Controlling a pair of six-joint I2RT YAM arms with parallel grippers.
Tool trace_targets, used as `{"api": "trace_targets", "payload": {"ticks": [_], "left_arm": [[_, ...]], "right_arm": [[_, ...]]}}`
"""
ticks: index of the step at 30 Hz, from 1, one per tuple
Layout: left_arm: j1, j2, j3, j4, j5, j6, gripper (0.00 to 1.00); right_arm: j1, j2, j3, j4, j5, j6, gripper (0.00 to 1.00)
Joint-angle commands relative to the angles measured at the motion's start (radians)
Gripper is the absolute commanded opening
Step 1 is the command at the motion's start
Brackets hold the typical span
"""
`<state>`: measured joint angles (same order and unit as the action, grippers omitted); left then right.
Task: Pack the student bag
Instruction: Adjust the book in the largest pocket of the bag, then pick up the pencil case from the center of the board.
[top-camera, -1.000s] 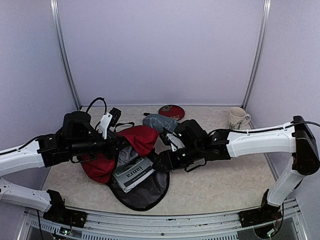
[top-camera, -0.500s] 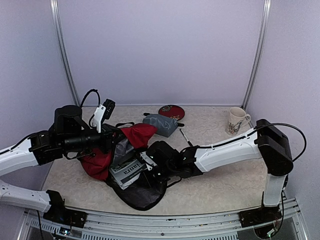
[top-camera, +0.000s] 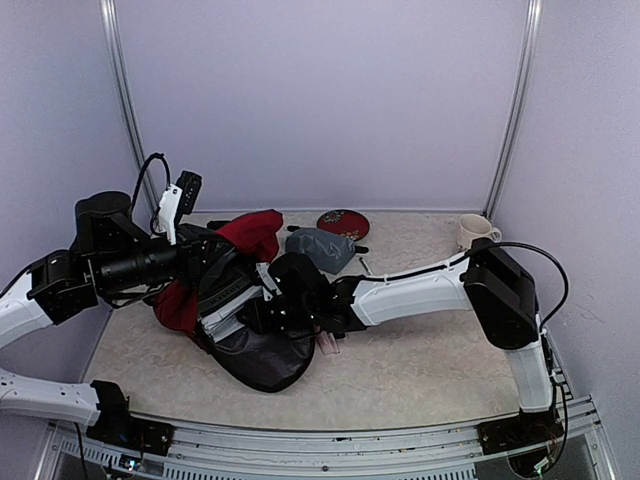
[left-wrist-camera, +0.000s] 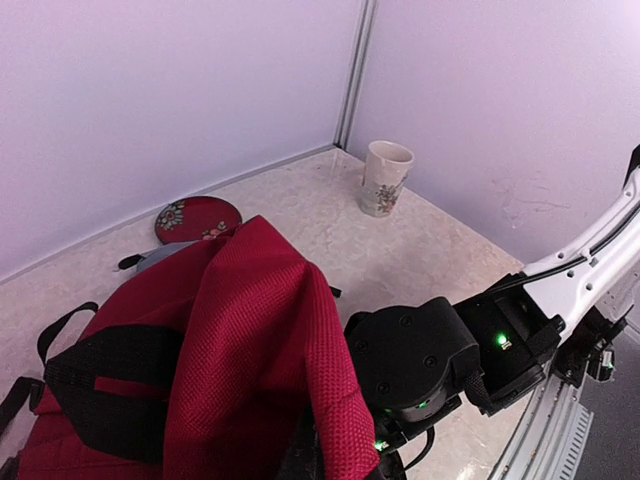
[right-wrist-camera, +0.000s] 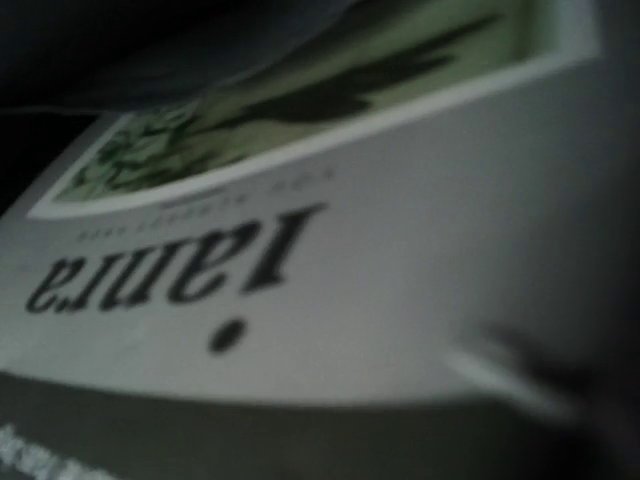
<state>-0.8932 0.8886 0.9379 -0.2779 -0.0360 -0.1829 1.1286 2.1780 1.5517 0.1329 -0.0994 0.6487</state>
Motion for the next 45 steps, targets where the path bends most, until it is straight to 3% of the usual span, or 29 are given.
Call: {"api": "trace_targets", "payload": {"ticks": [1,4,8,12,16,19,22,29,35,45], "left_arm": [[0.048,-0.027,0.046,-0.020,-0.061,-0.011,0.00],[0.112,-0.012,0.042,-0.065,-0.127,-0.026,0.00],[0.191,0.001,0.026,-0.080,-0.112,-0.041,0.00],[0.235,0.002,0.003,-0.055,-0.091,-0.048,0.00],[0.249,0.006,-0.009,-0.047,-0.069,-0.043,0.00],[0.251,-0.002,-0.019,-0.039,-0.068,-0.042,0.00],[0.252,-0.008,-0.024,-0.034,-0.064,-0.041,0.00],[0.252,-0.026,-0.051,-0.038,-0.042,-0.027,0.00],[0.253,-0.025,-0.068,-0.020,-0.022,-0.017,0.00],[0.255,-0.013,-0.085,-0.001,-0.003,0.006,0.00]], "right_arm": [[-0.026,0.028,0.081,0.047,-0.072,-0.029,0.29],[-0.024,-0.030,0.075,0.036,-0.187,-0.131,0.35],[-0.028,-0.226,-0.080,0.115,-0.393,-0.258,0.46],[-0.063,-0.399,-0.230,0.098,-0.507,-0.274,0.55],[-0.142,-0.542,-0.371,0.123,-0.488,-0.218,0.60],[-0.256,-0.574,-0.429,0.088,-0.307,-0.039,0.56],[-0.370,-0.519,-0.427,-0.022,-0.138,0.152,0.55],[-0.465,-0.311,-0.288,-0.047,0.020,0.228,0.70],[-0.527,-0.097,-0.114,-0.045,0.026,0.338,0.91],[-0.535,0.211,0.219,-0.169,-0.007,0.399,0.94]]}}
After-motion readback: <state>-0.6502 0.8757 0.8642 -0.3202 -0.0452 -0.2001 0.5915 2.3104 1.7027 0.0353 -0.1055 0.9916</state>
